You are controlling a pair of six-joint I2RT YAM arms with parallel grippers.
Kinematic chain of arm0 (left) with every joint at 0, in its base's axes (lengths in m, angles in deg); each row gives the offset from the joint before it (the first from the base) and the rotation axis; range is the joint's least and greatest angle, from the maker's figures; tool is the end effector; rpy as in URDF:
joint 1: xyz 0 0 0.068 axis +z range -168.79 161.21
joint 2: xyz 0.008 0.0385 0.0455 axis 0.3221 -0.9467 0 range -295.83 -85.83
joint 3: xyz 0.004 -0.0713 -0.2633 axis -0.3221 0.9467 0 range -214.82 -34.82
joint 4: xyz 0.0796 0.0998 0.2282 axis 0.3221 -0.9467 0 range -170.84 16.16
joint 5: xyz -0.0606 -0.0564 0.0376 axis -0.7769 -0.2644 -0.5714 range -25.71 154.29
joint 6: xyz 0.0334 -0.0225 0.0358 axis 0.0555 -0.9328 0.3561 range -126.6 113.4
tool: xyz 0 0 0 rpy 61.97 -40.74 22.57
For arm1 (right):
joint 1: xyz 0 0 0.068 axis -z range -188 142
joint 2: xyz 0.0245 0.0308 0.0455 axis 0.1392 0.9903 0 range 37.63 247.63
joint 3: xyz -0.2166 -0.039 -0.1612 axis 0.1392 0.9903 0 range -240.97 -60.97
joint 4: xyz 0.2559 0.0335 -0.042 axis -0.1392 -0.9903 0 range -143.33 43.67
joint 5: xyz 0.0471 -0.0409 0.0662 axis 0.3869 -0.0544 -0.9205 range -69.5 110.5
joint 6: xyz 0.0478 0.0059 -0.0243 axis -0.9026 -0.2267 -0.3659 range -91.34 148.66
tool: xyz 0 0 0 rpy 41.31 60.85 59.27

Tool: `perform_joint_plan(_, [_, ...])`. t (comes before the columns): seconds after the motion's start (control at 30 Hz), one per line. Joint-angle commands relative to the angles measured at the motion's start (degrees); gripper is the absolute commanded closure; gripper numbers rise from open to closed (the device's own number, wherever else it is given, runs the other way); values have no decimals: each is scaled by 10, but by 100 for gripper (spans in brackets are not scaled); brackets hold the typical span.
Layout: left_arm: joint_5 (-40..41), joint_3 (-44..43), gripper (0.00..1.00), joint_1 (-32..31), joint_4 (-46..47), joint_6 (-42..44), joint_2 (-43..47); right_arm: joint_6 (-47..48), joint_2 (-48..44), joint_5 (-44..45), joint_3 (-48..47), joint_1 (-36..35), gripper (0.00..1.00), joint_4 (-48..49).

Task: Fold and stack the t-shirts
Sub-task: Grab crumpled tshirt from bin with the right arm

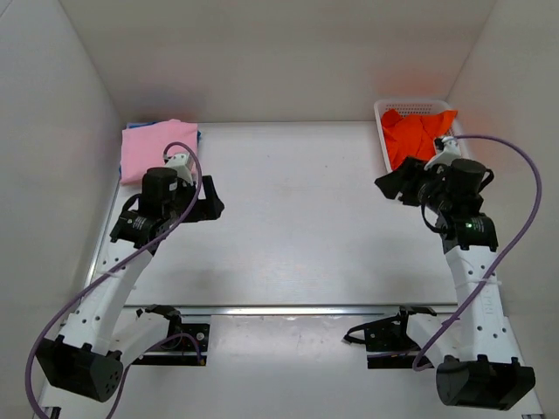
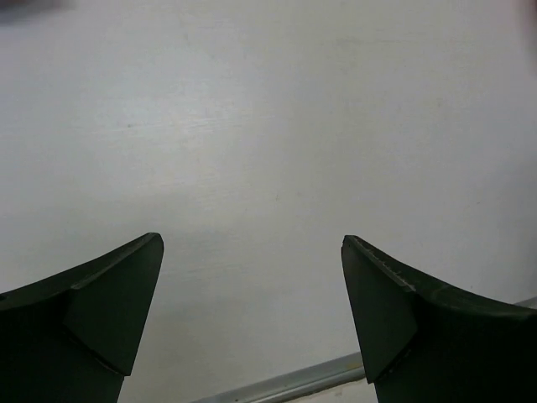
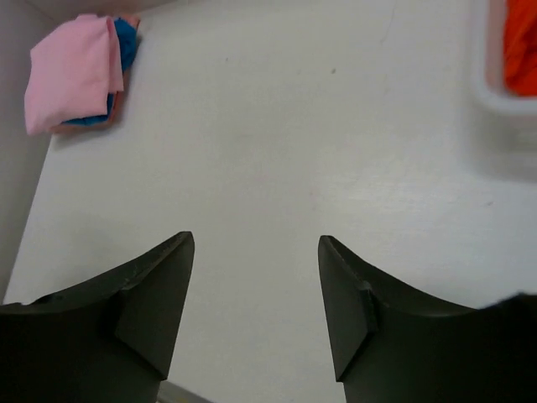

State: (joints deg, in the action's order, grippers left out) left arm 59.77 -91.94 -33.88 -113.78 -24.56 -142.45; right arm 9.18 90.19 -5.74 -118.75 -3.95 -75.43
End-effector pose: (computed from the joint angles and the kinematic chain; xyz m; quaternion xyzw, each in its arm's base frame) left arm 0.1960 -0.0557 0.3266 -0.0057 0.9037 -0.1555 0.3990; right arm 0.1955 0.0019 0.3622 0.0453 0.8243 0.2598 0.5010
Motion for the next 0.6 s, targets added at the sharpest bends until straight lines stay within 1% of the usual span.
perform_joint_plan(0.0, [8, -23, 1, 8, 25, 40, 14, 56, 61, 54, -82, 10, 38, -10])
perform_joint_plan(0.03, [-4, -22, 1, 11, 31, 49, 18, 75, 102, 67, -97, 17, 33, -7])
perform_joint_plan(0.07, [-2, -20, 2, 13, 41, 60, 26, 84, 125, 79, -131, 24, 32, -5])
perform_joint_plan(0.1, [4, -15, 2, 6, 42, 74, 37, 94, 177, 79, -171, 42, 31, -9])
perform_joint_plan(0.17, [28, 0, 1, 1, 64, 65, 52, 102, 287, 74, -228, 69, 31, -5])
perform_joint_plan(0.2, [13, 17, 2, 10, 72, 72, 62, 102, 314, 78, -271, 75, 31, -10])
perform_joint_plan(0.23, [0, 31, 1, 18, 87, 80, 70, 106, 365, 80, -312, 80, 31, -12])
perform_joint_plan(0.27, [-8, 38, 1, 23, 103, 83, 72, 111, 413, 99, -329, 83, 32, -14])
perform_joint_plan(0.3, [-17, 54, 1, 30, 113, 77, 82, 112, 439, 103, -366, 85, 32, -13])
perform_joint_plan(0.37, [-22, 73, 1, 32, 142, 81, 81, 110, 530, 107, -420, 96, 34, -9])
perform_joint_plan(0.4, [-29, 78, 1, 32, 150, 81, 76, 112, 549, 109, -453, 98, 34, -8])
perform_joint_plan(0.43, [-30, 83, 1, 29, 157, 80, 62, 113, 591, 113, -484, 101, 35, -10])
perform_joint_plan(0.47, [-29, 80, 1, 30, 159, 82, 56, 116, 637, 118, -508, 103, 35, -17])
perform_joint_plan(0.5, [-35, 75, 1, 28, 160, 82, 43, 123, 658, 120, -549, 104, 35, -26])
perform_joint_plan(0.53, [-38, 70, 2, 26, 165, 79, 31, 124, 706, 126, -594, 102, 35, -32])
perform_joint_plan(0.57, [-43, 67, 1, 28, 172, 78, 25, 125, 749, 122, -618, 105, 35, -52])
